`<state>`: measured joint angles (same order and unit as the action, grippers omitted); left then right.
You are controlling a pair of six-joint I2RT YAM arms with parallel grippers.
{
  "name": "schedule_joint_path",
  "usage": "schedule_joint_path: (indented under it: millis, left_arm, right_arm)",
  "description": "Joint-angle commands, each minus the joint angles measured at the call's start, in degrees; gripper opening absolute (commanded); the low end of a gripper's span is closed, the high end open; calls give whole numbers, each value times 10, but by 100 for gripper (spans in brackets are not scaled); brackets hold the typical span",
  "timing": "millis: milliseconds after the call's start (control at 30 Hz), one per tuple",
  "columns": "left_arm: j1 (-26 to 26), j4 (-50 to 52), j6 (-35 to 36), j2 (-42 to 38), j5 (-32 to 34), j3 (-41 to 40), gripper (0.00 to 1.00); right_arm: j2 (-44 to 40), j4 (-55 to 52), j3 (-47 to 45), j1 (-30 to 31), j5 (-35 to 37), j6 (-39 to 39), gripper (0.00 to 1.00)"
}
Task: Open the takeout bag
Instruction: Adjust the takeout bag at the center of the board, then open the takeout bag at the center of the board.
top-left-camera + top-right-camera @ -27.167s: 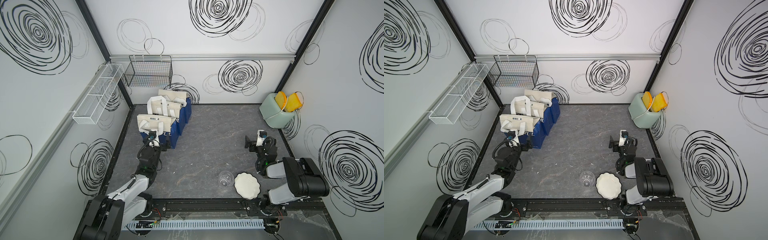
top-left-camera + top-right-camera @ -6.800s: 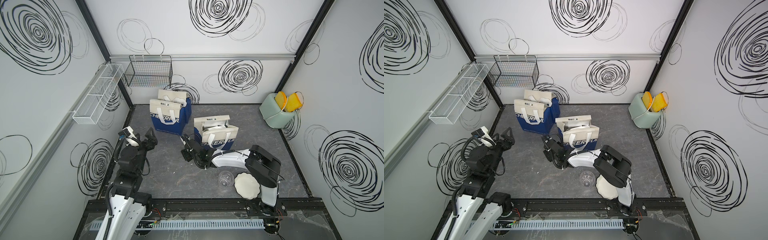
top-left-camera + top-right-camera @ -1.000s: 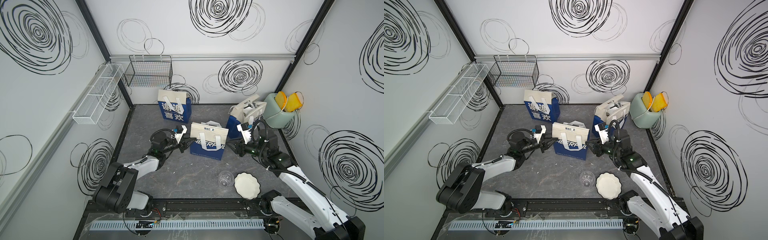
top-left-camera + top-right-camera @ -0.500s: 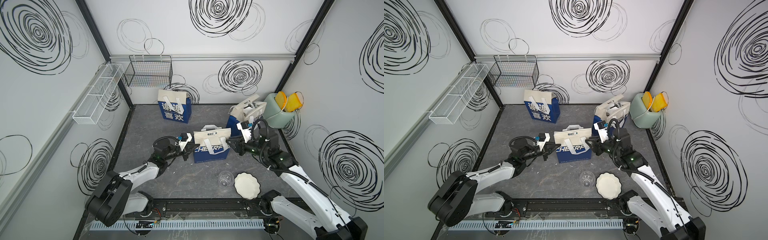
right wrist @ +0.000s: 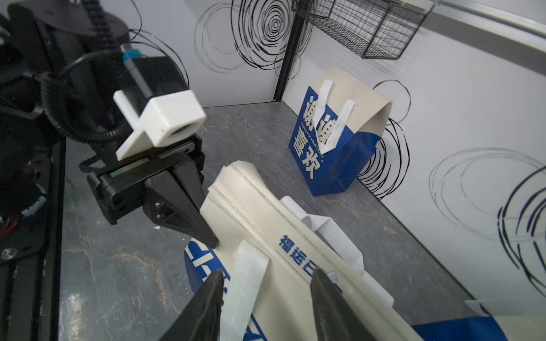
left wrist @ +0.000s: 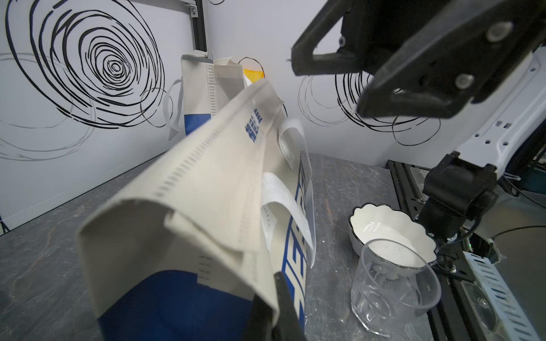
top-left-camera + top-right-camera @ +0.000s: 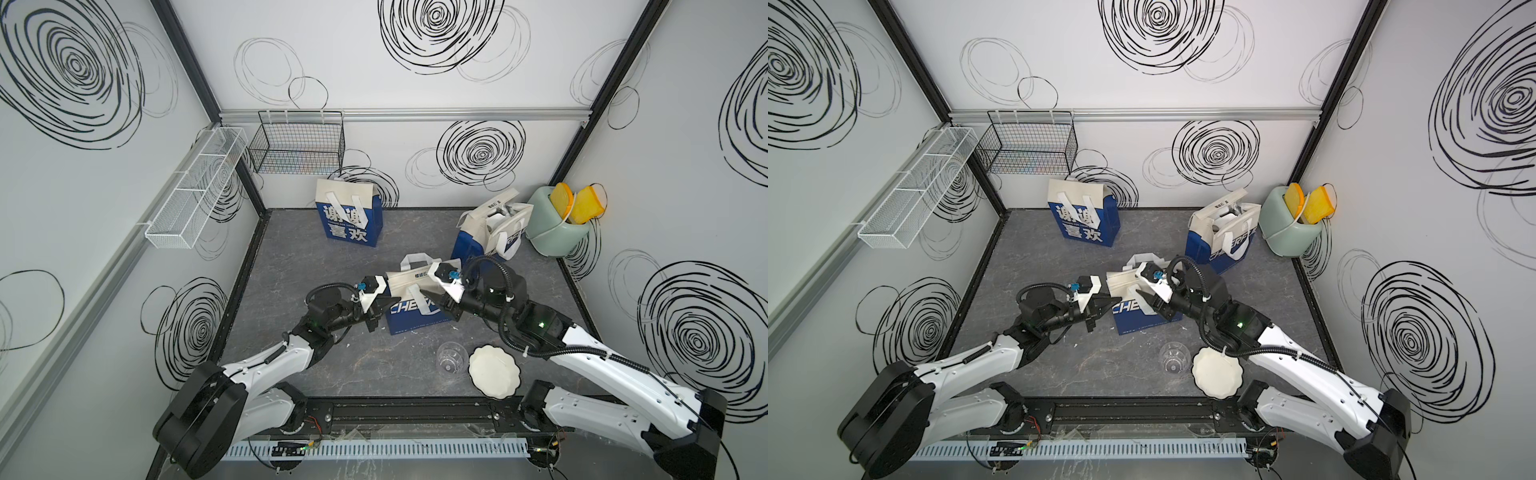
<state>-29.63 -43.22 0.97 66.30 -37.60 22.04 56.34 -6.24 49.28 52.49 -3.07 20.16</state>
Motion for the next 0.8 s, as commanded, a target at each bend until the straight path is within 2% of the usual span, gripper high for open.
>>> schedule_joint_path:
  millis: [0, 233, 333, 767]
  left_arm:
    - [-3, 5, 10, -9, -25, 12, 0]
    - [-3, 5, 8, -13, -29, 11, 0]
    - [-4, 5, 6, -14, -32, 11, 0]
    - [-4, 0, 6, -19, -36, 8, 0]
  right_arm:
    - [5, 72, -20, 48, 73, 143, 56]
    - [56, 125, -21, 75, 140, 204, 56]
    - [77, 153, -27, 80, 177, 233, 52]
    - [122, 226, -43, 83, 233, 303, 46]
